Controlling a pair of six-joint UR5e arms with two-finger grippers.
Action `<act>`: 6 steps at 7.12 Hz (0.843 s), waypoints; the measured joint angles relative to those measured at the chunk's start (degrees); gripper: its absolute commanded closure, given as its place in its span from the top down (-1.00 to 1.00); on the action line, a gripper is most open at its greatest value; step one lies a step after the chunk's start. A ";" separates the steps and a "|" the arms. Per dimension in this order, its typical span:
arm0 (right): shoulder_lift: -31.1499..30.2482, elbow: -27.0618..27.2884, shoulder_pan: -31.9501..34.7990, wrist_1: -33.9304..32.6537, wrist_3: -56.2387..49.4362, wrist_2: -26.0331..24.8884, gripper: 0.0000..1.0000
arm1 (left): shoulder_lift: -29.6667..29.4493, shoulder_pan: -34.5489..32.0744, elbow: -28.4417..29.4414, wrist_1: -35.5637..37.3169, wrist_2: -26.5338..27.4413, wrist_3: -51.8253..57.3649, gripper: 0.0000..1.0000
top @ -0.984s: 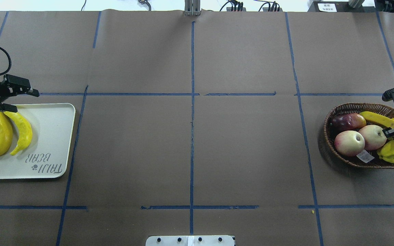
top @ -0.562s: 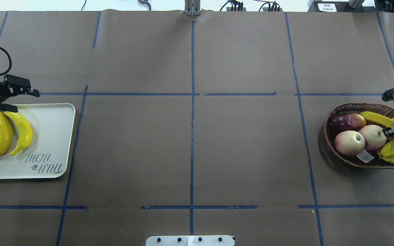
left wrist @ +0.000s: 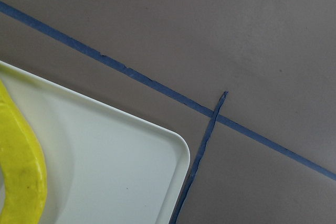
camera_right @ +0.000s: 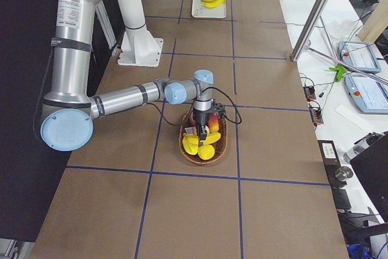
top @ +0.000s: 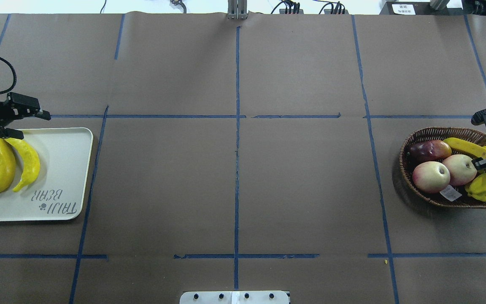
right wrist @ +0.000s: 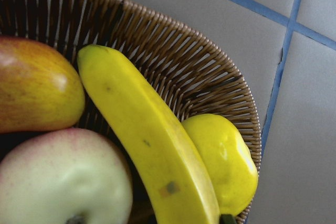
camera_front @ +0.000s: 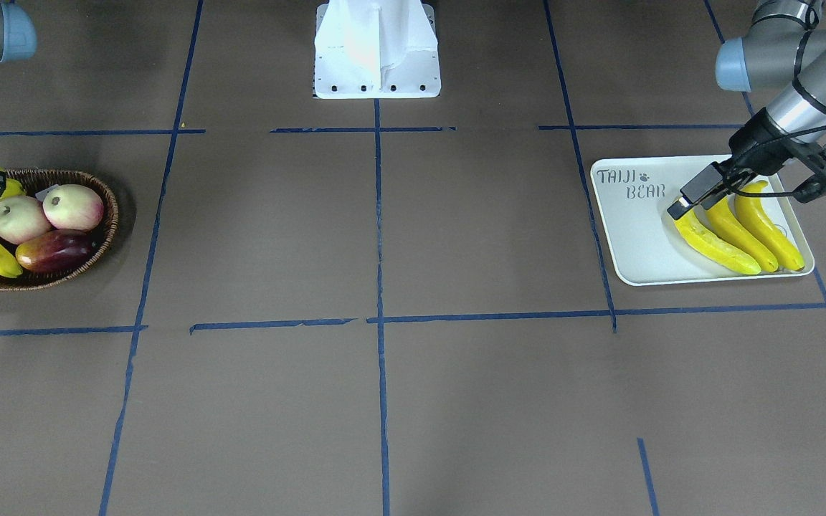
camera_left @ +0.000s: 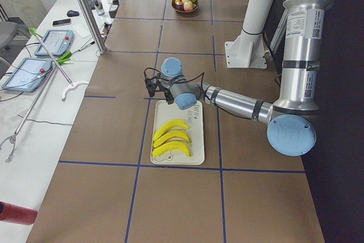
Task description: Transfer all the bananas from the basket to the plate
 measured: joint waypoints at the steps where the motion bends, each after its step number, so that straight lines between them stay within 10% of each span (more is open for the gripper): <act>1: 0.00 0.00 0.00 0.00 0.00 0.00 0.98 | -0.26 0.18 -0.61 -0.10 0.02 0.07 1.00; 6: 0.00 0.00 0.00 0.00 0.00 0.00 0.99 | -4.46 2.60 -1.43 -0.87 2.65 0.16 1.00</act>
